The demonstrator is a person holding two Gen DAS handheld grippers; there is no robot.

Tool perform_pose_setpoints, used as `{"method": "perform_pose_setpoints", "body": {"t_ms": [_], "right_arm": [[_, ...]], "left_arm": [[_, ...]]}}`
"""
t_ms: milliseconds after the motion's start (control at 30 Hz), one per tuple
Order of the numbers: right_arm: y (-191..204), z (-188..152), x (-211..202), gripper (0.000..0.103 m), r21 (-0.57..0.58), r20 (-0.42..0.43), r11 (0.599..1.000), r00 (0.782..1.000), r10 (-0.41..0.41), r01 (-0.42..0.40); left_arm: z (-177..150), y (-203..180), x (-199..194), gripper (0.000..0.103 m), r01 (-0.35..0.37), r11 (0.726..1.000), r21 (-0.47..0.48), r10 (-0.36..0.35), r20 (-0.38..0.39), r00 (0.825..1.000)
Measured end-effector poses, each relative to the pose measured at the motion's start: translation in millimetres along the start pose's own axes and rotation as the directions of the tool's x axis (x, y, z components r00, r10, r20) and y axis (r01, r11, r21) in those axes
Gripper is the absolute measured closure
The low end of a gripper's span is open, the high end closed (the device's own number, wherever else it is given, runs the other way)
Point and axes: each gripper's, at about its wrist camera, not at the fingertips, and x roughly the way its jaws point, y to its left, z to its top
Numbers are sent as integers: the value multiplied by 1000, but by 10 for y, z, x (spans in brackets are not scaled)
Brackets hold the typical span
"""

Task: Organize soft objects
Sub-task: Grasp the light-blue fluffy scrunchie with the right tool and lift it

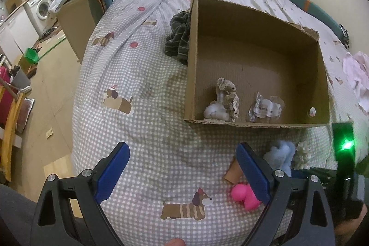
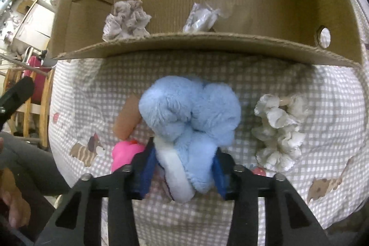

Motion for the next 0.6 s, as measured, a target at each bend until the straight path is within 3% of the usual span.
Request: {"method": "perform_pose_setpoints", "body": {"t_ms": [67, 300, 600], "right_arm": [[-18, -10, -86, 66, -8, 21, 1000, 1000, 8, -8], [-148, -98, -511, 67, 2, 119, 997, 990, 77, -78], [-343, -320, -914, 67, 47, 210, 993, 973, 92, -104]], "left_arm": [[-15, -10, 9, 10, 3, 1000, 7, -3, -7, 1000], [-107, -131, 27, 10, 13, 998, 55, -12, -27, 1000], [-423, -624, 313, 10, 103, 980, 173, -73, -170, 983]]}}
